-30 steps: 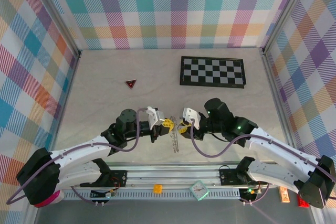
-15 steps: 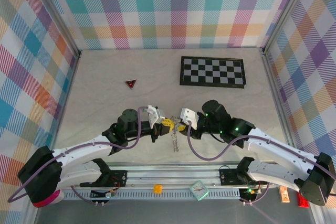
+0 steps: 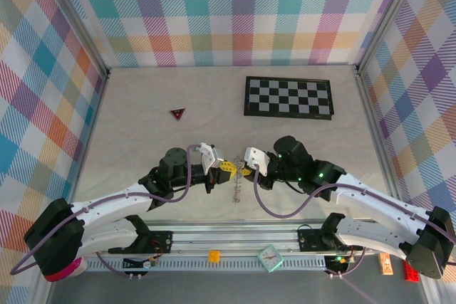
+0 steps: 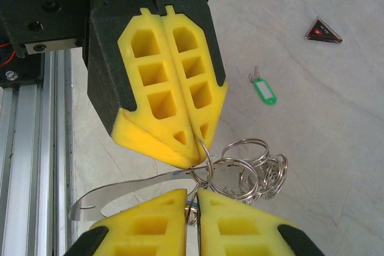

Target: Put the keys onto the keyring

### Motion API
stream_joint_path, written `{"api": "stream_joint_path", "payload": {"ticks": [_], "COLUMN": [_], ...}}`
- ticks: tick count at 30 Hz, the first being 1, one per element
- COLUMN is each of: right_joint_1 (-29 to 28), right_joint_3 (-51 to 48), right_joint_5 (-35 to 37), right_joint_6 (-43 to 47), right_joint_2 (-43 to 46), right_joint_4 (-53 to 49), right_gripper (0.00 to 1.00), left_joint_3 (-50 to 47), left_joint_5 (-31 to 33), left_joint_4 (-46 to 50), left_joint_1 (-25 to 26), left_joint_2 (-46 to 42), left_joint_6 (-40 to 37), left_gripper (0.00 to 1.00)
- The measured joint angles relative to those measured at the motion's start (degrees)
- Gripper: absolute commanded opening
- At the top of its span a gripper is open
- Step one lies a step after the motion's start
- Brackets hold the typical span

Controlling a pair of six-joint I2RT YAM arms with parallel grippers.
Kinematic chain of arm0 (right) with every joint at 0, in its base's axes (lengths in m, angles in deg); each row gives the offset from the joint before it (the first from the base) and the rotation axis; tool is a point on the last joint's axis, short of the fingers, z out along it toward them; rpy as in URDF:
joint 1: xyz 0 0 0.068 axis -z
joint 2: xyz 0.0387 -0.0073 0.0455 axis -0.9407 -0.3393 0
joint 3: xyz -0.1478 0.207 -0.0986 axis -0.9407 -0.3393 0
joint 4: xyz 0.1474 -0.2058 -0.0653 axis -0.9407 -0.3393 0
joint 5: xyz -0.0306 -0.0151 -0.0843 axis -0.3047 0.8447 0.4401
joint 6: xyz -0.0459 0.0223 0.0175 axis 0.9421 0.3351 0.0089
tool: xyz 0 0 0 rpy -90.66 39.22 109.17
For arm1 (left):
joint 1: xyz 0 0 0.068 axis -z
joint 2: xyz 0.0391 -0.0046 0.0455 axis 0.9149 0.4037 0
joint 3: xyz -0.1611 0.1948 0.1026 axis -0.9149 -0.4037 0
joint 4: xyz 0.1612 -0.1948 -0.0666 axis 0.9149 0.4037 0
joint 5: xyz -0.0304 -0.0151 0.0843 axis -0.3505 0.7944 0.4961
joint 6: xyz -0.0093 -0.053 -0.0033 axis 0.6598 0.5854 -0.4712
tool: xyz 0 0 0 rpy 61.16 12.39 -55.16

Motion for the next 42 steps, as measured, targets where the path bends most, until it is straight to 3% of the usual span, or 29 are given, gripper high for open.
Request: {"api": "stream_joint_path", "payload": {"ticks": [11, 23, 30, 37, 42], "right_joint_1": [0.0, 0.0, -0.1, 5.0, 8.5], "right_joint_3": [0.0, 0.0, -1.0, -4.9, -5.7], "right_joint_5": [-0.6, -3.9, -4.4, -7.1, -11.5], "right_joint_6": [0.0, -0.5, -2.7, -3.8, -5.5], "right_joint_2": [-1.3, -1.4, 0.2, 8.3, 7.8], "right_joint_4": [-0.1, 0.2, 2.3, 3.1, 3.5], "right_gripper": [0.0, 0.0, 0.29, 0.3, 0.28], "left_joint_3": [0.0, 0.0, 0.0, 0.0, -0.1], "left_joint_5": [-0.3, -1.3, -1.3, -2.7, -4.3], "left_joint_4": [0.0, -1.5, -1.6, -2.4, -4.0], "left_joint_1": [0.0, 0.0, 0.1, 0.7, 0.7], "left_joint_2": [0.0, 0.3, 0.7, 1.3, 1.4], "left_joint_6": [0.2, 0.4, -0.1, -2.6, -4.9], "left_gripper": [0.0, 0.0, 0.0, 0.0, 0.0]}}
